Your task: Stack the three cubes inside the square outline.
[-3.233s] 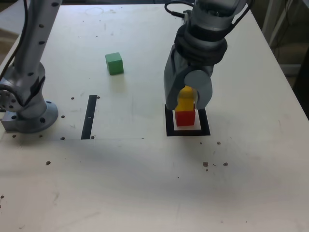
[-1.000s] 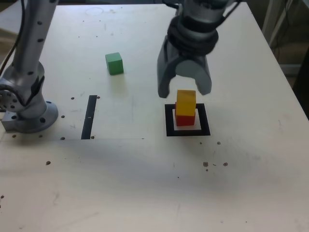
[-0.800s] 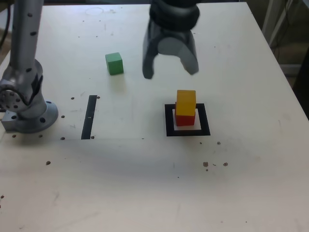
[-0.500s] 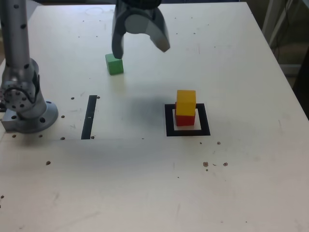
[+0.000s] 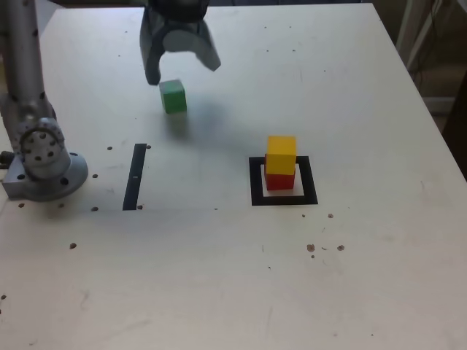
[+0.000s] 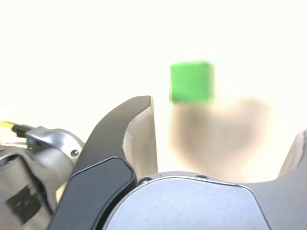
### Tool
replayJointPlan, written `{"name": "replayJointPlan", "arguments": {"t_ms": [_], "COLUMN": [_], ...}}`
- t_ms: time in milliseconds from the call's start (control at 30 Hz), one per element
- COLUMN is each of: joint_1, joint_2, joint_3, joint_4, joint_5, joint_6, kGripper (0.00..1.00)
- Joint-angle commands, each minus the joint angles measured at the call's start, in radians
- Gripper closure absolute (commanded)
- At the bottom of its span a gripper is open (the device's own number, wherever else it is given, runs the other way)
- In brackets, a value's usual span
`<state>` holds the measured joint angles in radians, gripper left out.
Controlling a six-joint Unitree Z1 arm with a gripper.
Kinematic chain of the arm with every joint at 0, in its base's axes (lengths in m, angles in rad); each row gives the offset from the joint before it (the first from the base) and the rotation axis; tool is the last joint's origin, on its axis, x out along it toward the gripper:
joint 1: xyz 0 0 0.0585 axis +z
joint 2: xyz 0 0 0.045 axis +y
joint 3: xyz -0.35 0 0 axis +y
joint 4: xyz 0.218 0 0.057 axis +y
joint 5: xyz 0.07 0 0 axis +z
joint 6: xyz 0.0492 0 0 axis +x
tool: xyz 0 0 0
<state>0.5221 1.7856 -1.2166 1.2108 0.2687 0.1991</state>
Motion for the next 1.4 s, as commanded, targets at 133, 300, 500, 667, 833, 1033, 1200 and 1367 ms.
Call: {"name": "replayJointPlan", "arguments": {"t_ms": [133, 300, 500, 667, 833, 1033, 1200, 1367], "joint_1": [0.090, 0.094, 0.115, 0.149, 0.155, 0.155, 0.155, 0.155], "joint_2": [0.032, 0.045, 0.092, 0.131, 0.130, 0.130, 0.129, 0.132], "joint_3": [0.058, 0.057, 0.053, 0.047, 0.048, 0.075, 0.084, 0.087], "joint_4": [-0.088, -0.092, -0.088, -0.093, -0.105, -0.154, -0.180, -0.198], "joint_5": [-0.016, -0.029, -0.052, -0.058, -0.058, -0.067, -0.067, -0.056], "joint_6": [0.017, 0.018, 0.036, 0.062, 0.068, 0.064, 0.058, 0.058], "kGripper": [0.00, 0.02, 0.08, 0.12, 0.16, 0.25, 0.34, 0.41]}}
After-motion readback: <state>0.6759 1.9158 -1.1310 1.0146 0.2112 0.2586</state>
